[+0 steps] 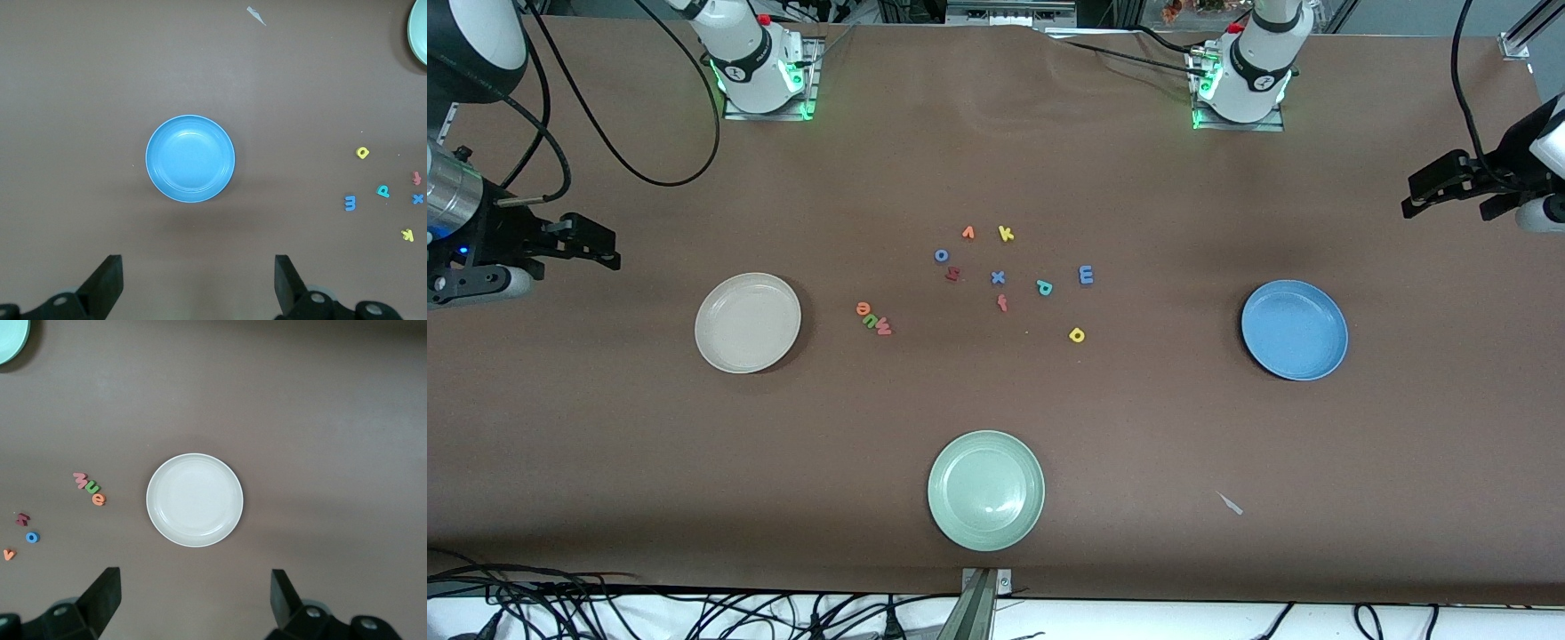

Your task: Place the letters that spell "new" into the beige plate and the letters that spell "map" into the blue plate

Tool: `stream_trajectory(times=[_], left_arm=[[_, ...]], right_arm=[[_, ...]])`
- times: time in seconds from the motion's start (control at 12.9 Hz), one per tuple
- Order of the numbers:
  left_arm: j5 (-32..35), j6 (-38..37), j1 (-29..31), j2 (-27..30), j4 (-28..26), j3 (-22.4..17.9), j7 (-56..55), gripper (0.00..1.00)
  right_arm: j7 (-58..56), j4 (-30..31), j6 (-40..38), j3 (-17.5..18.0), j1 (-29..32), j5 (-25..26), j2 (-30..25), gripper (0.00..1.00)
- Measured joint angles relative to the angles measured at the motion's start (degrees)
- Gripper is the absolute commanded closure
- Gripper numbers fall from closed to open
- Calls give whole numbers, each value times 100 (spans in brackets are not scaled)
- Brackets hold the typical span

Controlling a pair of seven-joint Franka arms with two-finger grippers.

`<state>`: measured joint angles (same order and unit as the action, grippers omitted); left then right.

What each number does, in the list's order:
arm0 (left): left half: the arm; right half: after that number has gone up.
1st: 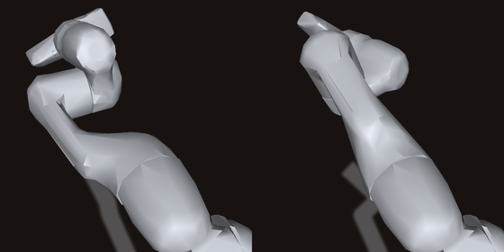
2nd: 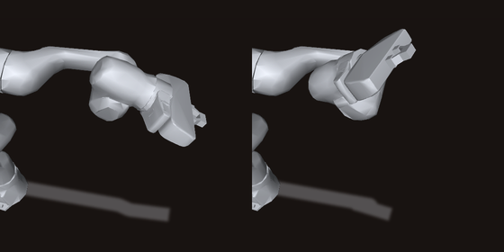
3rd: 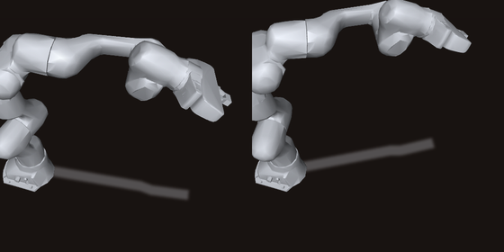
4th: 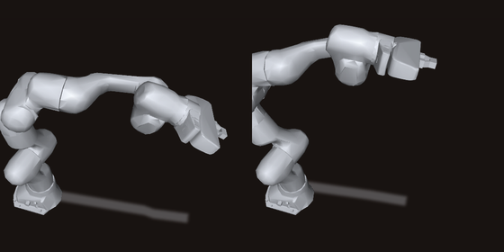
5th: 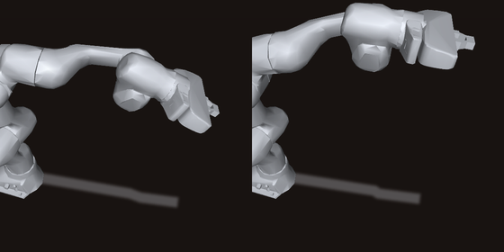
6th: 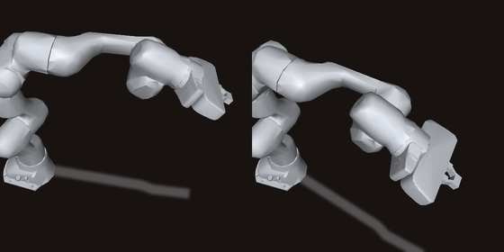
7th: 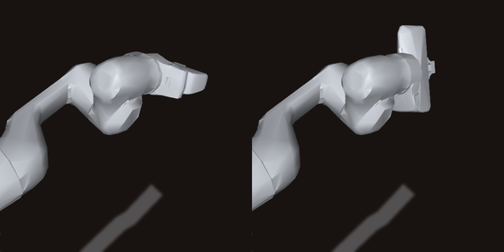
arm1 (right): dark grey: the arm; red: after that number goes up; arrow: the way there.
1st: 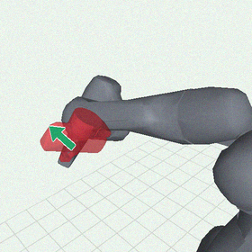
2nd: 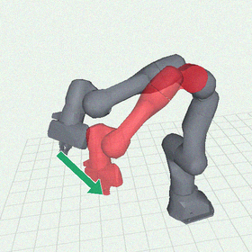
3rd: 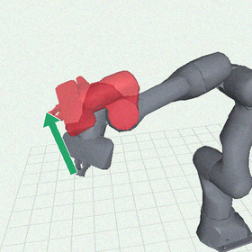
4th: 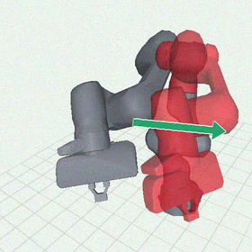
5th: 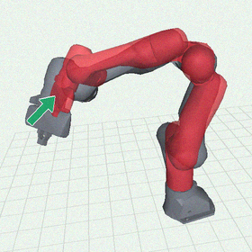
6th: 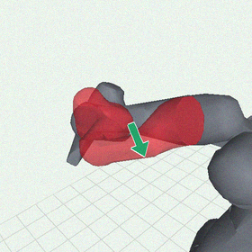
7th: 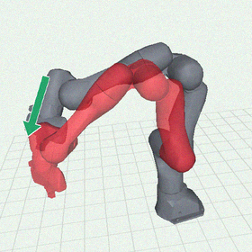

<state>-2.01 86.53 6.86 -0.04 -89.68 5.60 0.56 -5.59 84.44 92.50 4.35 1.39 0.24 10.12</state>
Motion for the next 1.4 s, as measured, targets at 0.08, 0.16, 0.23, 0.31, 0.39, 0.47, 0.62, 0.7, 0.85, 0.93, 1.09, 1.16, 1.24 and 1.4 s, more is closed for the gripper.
stream_trajectory(times=[0.08,0.16,0.23,0.31,0.39,0.47,0.62,0.7,0.85,0.93,1.09,1.16,1.24,1.4], left_arm=[[0,0,3,-35,0,-2,0,0],[0,5,4,-78,0,-3,0,0],[0,9,3,-126,3,-3,0,0],[0,13,3,-178,5,-3,0,0],[0,17,3,-233,6,-3,0,0],[0,17,-3,-326,4,1,0,0],[-45,20,-86,-584,2,74,-20,0],[-79,20,-189,-723,-4,138,-62,0],[-117,106,-394,-960,-66,403,-196,0],[-119,319,-452,-1040,-194,613,-340,0],[-119,1103,-487,-1113,-737,1155,-912,0],[-119,1585,-498,-1130,-1084,1415,-1213,0],[-119,2064,-514,-1147,-1430,1619,-1426,0],[-119,3006,-542,-1185,-2120,1874,-1591,0]], right_arm=[[0,1,0,5,-1,0,0,1],[0,1,0,9,-2,0,0,1],[0,2,0,13,-4,0,1,0],[0,3,0,15,-7,0,1,1],[0,8,0,15,-8,0,1,1],[0,15,0,14,-7,0,3,1],[0,21,0,14,-7,1,9,1],[0,23,0,14,-7,1,14,1],[0,25,0,15,-8,1,19,1],[0,25,0,15,-8,1,20,1],[0,25,0,15,-9,1,22,1],[0,25,0,16,-12,1,23,1],[0,25,3,18,-20,1,25,1],[-1,25,17,23,-84,0,54,1]])
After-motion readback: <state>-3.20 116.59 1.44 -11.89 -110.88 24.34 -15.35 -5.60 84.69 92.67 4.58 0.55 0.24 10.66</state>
